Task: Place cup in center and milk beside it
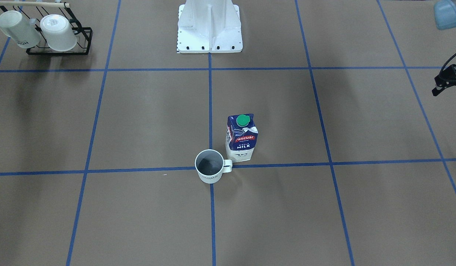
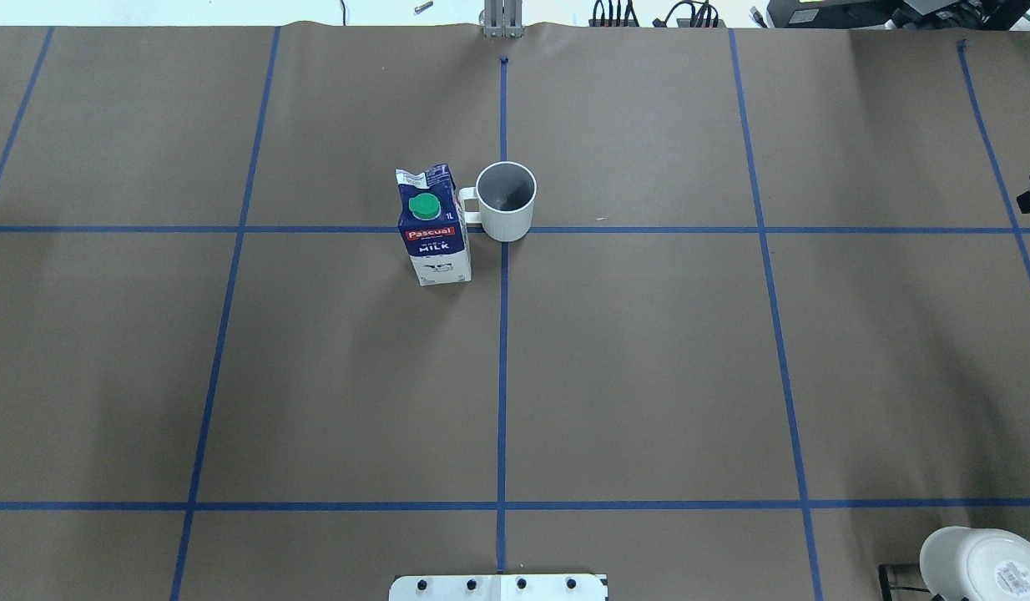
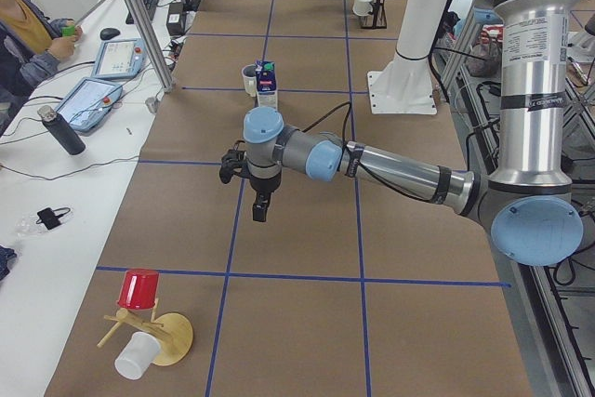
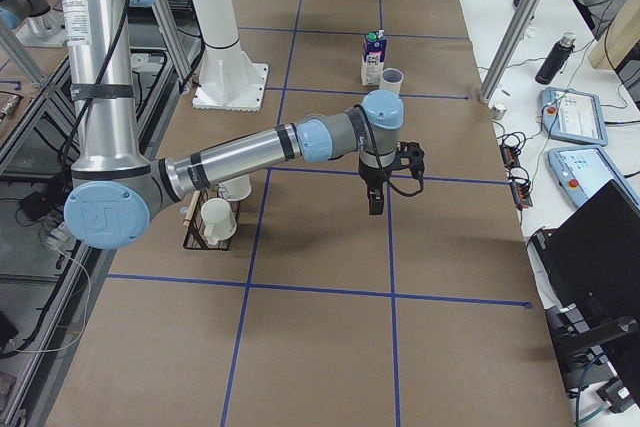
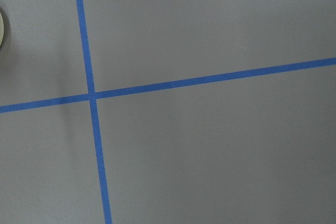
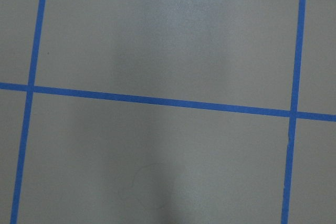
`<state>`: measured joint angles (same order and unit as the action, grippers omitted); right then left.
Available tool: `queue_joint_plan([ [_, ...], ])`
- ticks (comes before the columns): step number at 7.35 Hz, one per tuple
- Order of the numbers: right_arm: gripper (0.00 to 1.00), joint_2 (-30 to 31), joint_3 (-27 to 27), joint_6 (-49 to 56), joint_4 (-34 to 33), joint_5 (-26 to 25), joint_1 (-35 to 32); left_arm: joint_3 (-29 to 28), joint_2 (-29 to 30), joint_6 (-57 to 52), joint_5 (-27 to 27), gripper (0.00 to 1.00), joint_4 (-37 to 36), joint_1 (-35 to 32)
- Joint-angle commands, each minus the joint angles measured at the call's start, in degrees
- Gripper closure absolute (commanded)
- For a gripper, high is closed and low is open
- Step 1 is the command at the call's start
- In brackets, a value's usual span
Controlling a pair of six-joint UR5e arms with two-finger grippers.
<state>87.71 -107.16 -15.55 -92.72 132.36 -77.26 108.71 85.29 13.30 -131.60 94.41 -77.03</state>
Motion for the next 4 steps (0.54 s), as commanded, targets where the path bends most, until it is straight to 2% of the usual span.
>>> queue_joint_plan([
  [1, 0.00, 0.00, 0.02, -0.09, 0.00, -0.09, 0.00, 1.42, -2.14, -0.03, 0.03, 0.02, 0.08, -0.05],
  [4, 0.00, 0.00, 0.03, -0.09, 0.00, -0.35, 0.09, 1.06, -1.26, -0.21, 0.03, 0.02, 0.16, 0.12],
])
